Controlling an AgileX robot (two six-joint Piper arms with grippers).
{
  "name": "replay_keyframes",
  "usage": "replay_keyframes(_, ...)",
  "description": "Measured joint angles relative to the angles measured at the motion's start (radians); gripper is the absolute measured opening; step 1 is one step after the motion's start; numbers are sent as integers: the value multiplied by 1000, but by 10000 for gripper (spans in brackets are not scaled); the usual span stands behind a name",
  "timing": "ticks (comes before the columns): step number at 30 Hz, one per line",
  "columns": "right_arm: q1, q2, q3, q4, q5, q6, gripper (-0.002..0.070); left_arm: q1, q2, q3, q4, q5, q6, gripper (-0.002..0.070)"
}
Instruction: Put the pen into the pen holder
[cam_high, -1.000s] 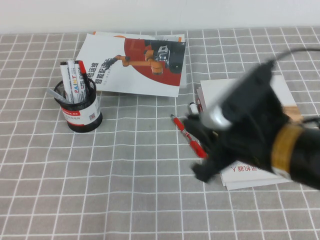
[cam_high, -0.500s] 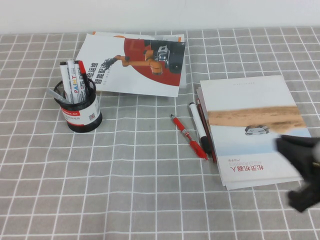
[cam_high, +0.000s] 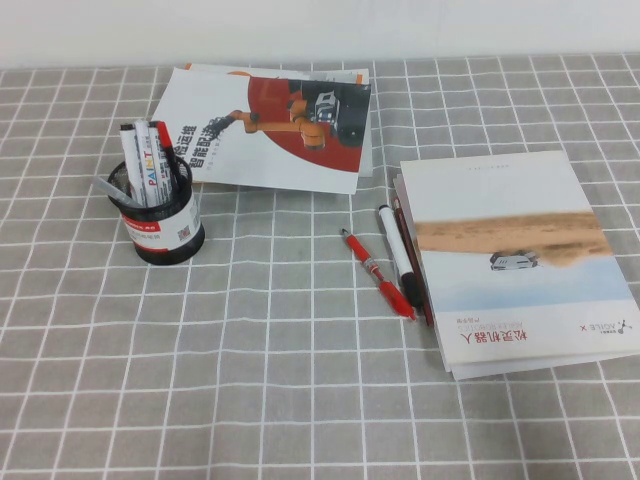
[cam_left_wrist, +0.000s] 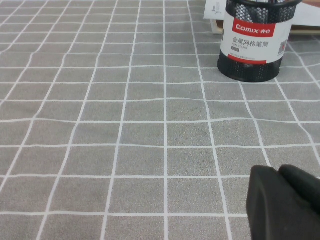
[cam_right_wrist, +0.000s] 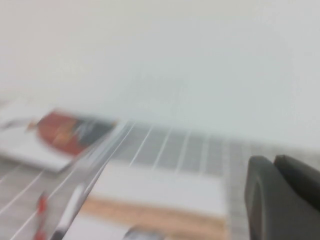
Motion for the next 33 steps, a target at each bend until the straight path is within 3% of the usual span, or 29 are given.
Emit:
replay_keyframes(11, -61, -133, 51, 50, -116, -9, -12, 0, 0, 0, 0, 0, 0, -3)
replay_keyframes(13, -61, -138, 89, 167, -123, -102, -12, 0, 0, 0, 0, 0, 0, -3)
replay_keyframes(17, -61, -167, 128, 482, -92, -448, -12, 0, 0, 0, 0, 0, 0, -3)
replay_keyframes(22, -61, -240, 130, 768, 100, -669, -12, 0, 0, 0, 0, 0, 0, -3)
replay_keyframes(33, -61, -290, 133, 935, 525, -704, -12, 0, 0, 0, 0, 0, 0, -3)
